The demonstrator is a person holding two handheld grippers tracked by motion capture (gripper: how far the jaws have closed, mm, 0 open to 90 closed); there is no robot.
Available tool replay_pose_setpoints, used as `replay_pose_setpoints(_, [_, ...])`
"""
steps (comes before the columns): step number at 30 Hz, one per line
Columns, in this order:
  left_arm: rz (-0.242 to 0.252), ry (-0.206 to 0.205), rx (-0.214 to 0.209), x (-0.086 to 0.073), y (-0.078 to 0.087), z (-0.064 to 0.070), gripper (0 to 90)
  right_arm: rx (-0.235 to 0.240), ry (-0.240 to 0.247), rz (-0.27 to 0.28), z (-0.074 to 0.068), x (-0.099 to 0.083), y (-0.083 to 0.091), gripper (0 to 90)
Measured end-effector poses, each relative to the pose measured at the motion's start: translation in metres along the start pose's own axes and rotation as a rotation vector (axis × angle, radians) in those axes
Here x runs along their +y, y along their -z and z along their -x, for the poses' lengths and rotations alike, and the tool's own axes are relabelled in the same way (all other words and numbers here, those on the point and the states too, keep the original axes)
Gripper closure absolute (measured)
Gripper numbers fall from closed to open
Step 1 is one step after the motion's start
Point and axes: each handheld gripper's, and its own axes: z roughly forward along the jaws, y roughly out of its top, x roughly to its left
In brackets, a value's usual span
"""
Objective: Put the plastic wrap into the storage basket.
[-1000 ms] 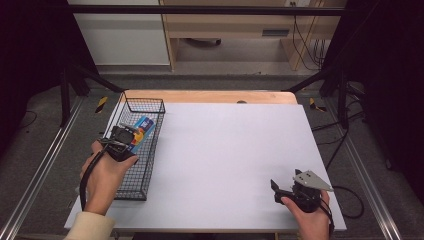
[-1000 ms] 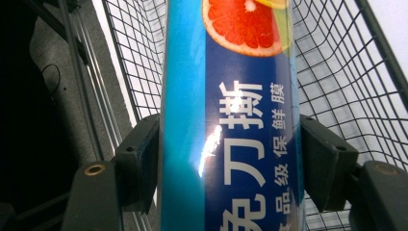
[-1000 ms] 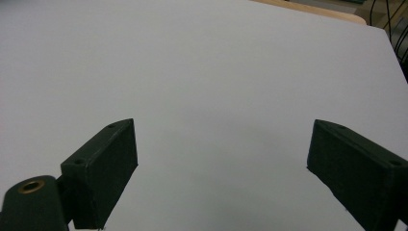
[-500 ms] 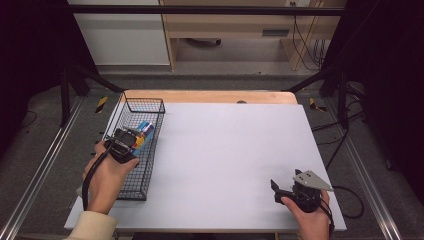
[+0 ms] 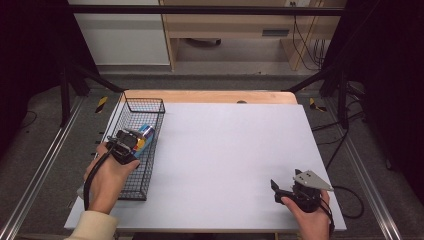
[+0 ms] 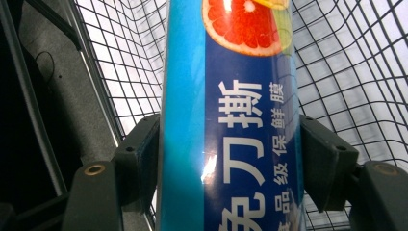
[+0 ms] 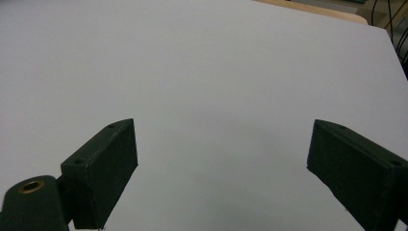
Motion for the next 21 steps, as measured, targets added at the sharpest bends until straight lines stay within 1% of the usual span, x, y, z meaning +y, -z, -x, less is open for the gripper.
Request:
replay_pose_setpoints(8, [-0.011, 0.005, -0.01, 0.001, -0.0017, -0.0005, 32.0, 0.002, -0.002, -0.002, -0.0005, 0.0001, 0.0, 10.5])
replay_pose_setpoints(14, [-0.03, -0.008, -0.013, 0.0034, -0.0039, -0.0002, 32.0, 0.001, 0.002, -0.004, 0.0004, -0.0004, -0.0006, 10.5])
replay_pose_setpoints(16, [-0.033, -0.011, -0.012, 0.0039, -0.0046, 0.0004, 32.0, 0.003, -0.005, -0.005, 0.0001, -0.0002, 0.0001, 10.5])
replay_pose_setpoints(21, [-0.035, -0.011, -0.016, 0.0042, -0.0048, 0.0, 31.9, 0.002, -0.001, -0.005, -0.0001, -0.0003, -0.0004, 10.5])
